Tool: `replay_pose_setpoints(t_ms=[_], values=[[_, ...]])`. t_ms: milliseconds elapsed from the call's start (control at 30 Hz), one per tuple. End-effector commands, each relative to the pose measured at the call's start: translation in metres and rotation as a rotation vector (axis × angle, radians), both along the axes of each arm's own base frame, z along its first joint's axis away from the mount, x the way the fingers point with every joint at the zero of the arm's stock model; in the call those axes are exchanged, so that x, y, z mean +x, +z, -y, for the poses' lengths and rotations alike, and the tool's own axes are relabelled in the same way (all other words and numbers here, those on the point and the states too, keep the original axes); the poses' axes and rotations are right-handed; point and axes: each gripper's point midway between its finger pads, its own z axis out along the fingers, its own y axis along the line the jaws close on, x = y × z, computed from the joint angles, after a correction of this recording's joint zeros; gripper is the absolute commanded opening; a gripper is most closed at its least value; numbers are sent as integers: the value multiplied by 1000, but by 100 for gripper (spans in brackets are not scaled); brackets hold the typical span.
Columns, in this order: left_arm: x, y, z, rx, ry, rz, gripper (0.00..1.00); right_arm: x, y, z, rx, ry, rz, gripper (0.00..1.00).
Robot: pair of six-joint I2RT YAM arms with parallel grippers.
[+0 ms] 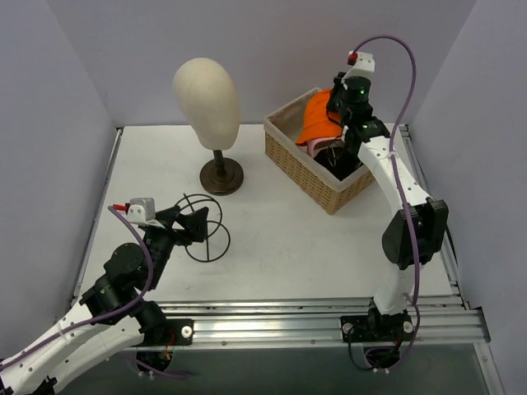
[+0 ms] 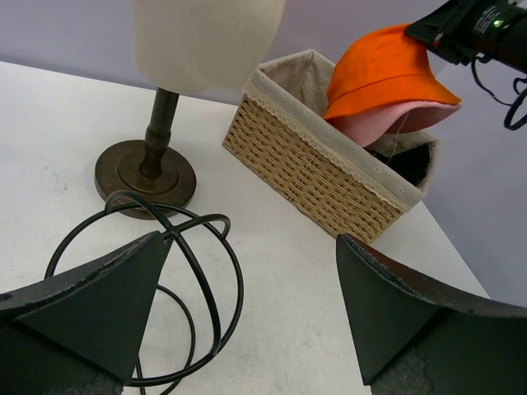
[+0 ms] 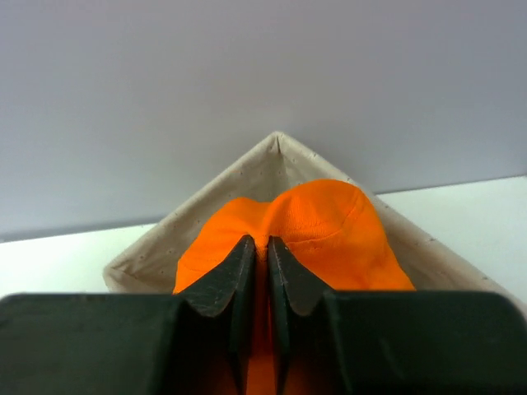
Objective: Stack the hats
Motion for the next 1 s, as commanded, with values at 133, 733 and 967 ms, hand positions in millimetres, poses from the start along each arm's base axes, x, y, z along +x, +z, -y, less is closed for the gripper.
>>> replay_pose_setpoints(t_ms=[133, 733, 967], values=[[3, 4, 2, -7, 5, 18, 94, 24, -32, -10, 18, 43, -46, 0], [16, 61, 96, 104, -284, -24, 97, 0, 71, -3, 136, 83, 124, 0], [40, 76, 143, 97, -331, -5, 97, 8, 78, 7, 263, 38, 191, 0]])
